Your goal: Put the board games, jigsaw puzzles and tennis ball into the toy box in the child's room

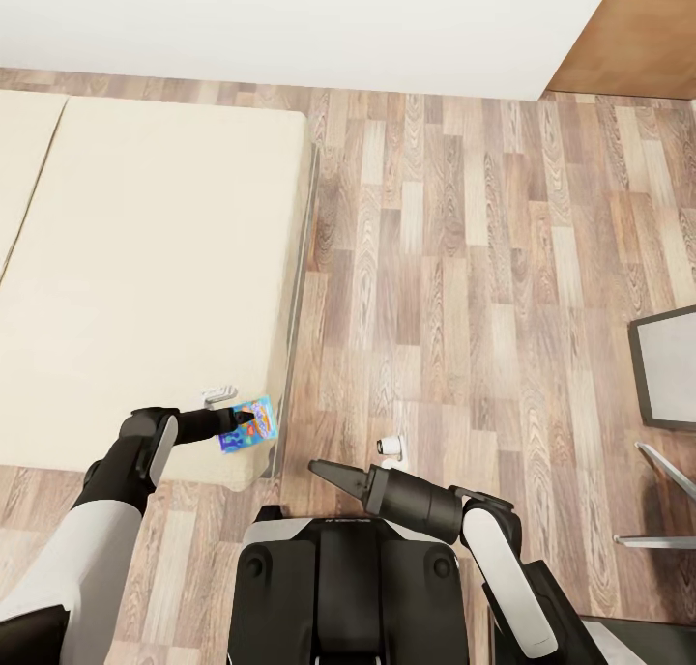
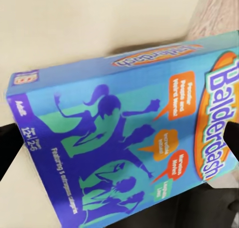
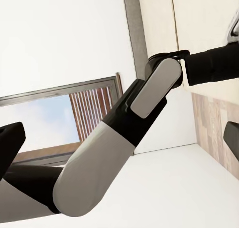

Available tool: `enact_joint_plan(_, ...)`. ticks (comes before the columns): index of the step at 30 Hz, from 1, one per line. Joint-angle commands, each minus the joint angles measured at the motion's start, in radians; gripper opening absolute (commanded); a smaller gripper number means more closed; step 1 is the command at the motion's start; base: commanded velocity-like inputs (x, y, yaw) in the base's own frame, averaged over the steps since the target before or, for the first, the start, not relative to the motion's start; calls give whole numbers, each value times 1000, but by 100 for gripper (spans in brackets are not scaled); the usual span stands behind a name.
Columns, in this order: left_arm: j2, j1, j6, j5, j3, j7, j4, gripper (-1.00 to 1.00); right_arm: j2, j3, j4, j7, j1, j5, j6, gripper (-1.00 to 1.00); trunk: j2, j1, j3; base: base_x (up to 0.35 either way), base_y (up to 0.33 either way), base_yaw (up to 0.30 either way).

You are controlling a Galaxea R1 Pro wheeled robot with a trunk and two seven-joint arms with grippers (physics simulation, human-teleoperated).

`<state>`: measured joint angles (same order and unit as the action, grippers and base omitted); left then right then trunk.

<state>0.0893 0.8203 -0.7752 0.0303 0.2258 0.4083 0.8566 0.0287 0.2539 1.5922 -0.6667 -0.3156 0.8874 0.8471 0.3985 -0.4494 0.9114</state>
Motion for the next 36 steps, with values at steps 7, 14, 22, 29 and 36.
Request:
enact_joint_plan(7, 0, 0, -6, 3, 2, 9, 1, 100, 0, -1, 0, -1, 0, 2, 6, 100, 2, -1, 1, 0, 0, 0)
enact_joint_plan(14, 0, 0, -6, 3, 2, 8, 1, 100, 0, -1, 0, -1, 0, 2, 6, 100, 2, -1, 1, 0, 0, 0)
enact_joint_plan(22, 3, 0, -7, 8, 2, 1, 1, 100, 0, -1, 1, -1, 0, 2, 6, 100, 2, -1, 1, 0, 0, 0)
enact_joint_plan(29, 9, 0, -5, 9, 3, -5, 1, 100, 0, -1, 0, -1, 0, 2, 6, 100, 2, -1, 1, 0, 0, 0)
enact_joint_plan(36, 20, 0, -4, 10, 39, -6, 1, 100, 0, -1, 0, -1, 0, 2, 6, 100, 2, -1, 1, 0, 0, 0)
